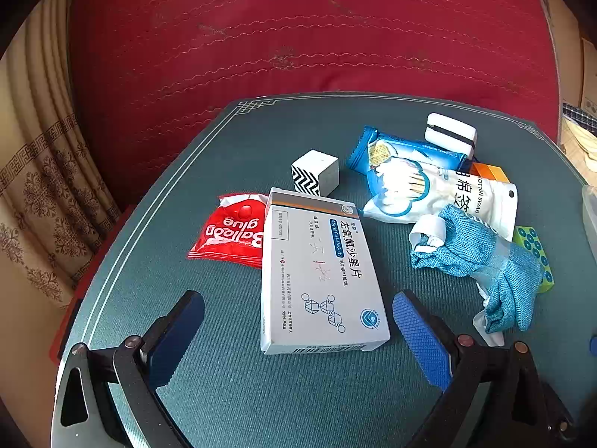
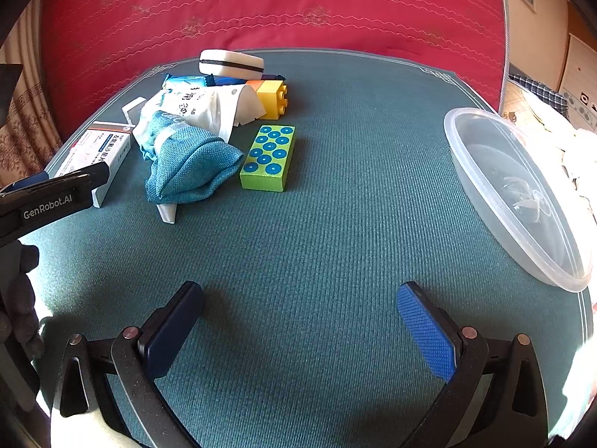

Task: Organize objects
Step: 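Grasp the white medicine box with the left tool while the right tool grasps the blue towel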

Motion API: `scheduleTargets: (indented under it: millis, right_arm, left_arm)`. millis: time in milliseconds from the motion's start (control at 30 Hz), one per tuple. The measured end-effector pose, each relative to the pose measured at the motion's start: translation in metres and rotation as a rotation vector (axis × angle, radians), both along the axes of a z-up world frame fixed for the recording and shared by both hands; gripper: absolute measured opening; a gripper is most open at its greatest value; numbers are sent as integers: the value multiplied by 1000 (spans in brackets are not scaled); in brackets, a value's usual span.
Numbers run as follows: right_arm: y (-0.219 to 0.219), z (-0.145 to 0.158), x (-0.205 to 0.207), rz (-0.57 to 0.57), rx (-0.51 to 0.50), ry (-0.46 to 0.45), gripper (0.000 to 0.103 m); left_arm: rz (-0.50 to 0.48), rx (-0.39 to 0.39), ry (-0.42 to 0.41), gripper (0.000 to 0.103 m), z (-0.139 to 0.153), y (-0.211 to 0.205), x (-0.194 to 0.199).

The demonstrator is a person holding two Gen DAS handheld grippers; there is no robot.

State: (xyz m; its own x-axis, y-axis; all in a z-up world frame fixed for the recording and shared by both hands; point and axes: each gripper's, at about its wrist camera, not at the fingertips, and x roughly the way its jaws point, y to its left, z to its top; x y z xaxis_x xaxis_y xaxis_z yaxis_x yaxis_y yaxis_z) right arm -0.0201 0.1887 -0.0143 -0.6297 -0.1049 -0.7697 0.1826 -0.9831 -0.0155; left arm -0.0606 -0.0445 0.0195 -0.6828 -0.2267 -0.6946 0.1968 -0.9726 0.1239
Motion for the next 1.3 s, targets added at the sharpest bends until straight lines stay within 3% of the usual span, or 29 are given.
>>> scheduleTargets:
  millis: [200, 300, 333, 367, 667, 900, 1167, 1300]
  right_arm:
    - [0, 0, 0, 0, 2, 0, 103]
    - [1, 0, 0, 1, 1, 1, 103]
    - [1, 0, 0, 3, 0, 2, 103]
    - [1, 1, 0, 6, -2, 3, 103]
    - [2, 3, 4, 73, -68, 21, 101]
    - [-7, 16, -5, 127, -91, 36, 87]
    - [-42, 53, -39, 250, -66, 127, 87]
    - [-62, 53, -59, 329, -101, 106, 80]
  left_arm:
    - [9, 13, -13, 101, -3, -9, -7]
    - [-2, 36, -32, 83, -7, -13, -9]
    - [-8, 45, -37, 72, -7, -14, -9]
    - [-11, 54, -38, 70, -8, -16, -9]
    - [-48, 93, 74, 69, 8, -20, 9]
    - [-43, 143, 68, 69, 8, -23, 16]
    - [-26, 170, 31, 69, 1, -29, 13]
    - [-10, 168, 20, 70, -1, -31, 12]
